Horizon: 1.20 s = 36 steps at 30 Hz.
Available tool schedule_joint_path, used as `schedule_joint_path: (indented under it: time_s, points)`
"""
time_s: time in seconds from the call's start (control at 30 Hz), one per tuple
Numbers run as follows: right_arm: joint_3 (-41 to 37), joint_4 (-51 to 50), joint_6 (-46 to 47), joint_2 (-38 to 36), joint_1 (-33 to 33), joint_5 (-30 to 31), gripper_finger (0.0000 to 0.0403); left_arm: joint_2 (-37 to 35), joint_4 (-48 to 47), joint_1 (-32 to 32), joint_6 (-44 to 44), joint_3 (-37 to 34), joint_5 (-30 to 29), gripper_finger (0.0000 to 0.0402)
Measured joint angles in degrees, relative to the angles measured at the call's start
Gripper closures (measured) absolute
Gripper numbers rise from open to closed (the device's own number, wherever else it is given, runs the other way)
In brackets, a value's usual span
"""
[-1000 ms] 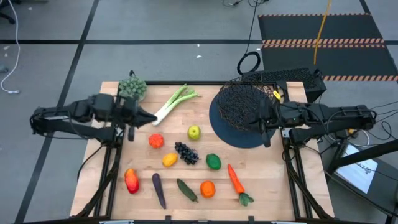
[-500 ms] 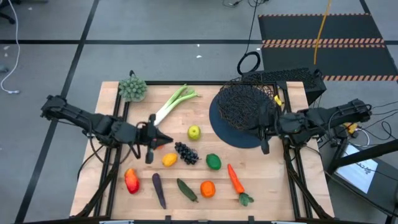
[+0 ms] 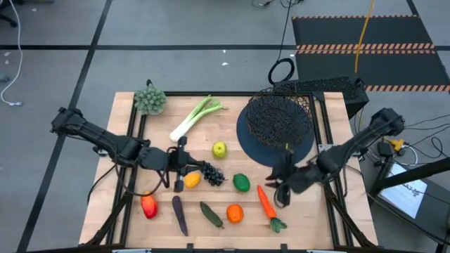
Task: Build produce basket
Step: Put the orange carrot into the black wire basket
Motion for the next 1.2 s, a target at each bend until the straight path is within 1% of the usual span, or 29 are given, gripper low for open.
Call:
schedule_joint_path:
  time_s: [0.17, 0.27, 0.37, 0.5, 0.63, 0.73, 0.83, 0.9, 1.1, 1.2]
  points:
    - [0.0, 2.6, 0.3, 4.4, 1.7, 2.7, 0.0281, 0.0, 0.0, 0.0, 0.0, 0.0, 0.0, 0.0371]
    - [0.0, 5.2, -0.2, 6.2, 1.7, 3.0, 0.0276, 0.0, 0.0, 0.0, -0.4, 0.0, 0.0, 0.0371]
    - [0.0, 6.4, 2.4, 8.1, 2.0, 2.8, 0.0275, 0.0, -0.3, 0.0, -1.6, 0.0, 0.0, 0.0371]
    - [0.0, 6.9, 2.5, 10.0, 2.5, 3.1, 0.0274, 0.0, -0.7, 0.0, -1.7, 0.0, 0.0, 0.0371]
    - [0.0, 7.9, 1.5, 11.3, 2.4, 5.8, 0.0274, 0.0, -0.8, 0.2, -1.7, 0.0, 0.0, 0.0371]
    - [0.0, 8.3, 4.4, 12.3, 2.9, 5.1, 0.0274, 0.5, -1.0, 0.3, -2.5, 0.0, 0.0, 0.0371]
    - [0.0, 8.4, 8.7, 13.3, 3.9, 2.2, 0.0274, 1.1, -1.0, 0.3, -2.4, 0.0, 0.0, 0.0371]
    - [0.0, 8.5, 9.9, 14.1, 4.9, 1.1, 0.0274, 1.4, -0.8, 0.3, -1.8, 0.0, 0.0, 0.0371]
    - [0.0, 8.5, 6.7, 16.5, 7.6, 0.9, 0.0272, 2.6, 0.0, 1.6, -1.6, 0.0, 0.0, 0.0371]
    - [0.0, 8.9, 5.7, 17.2, 8.0, 1.2, 0.0254, 3.0, -0.2, 2.1, -1.9, 0.0, 0.0, 0.0371]
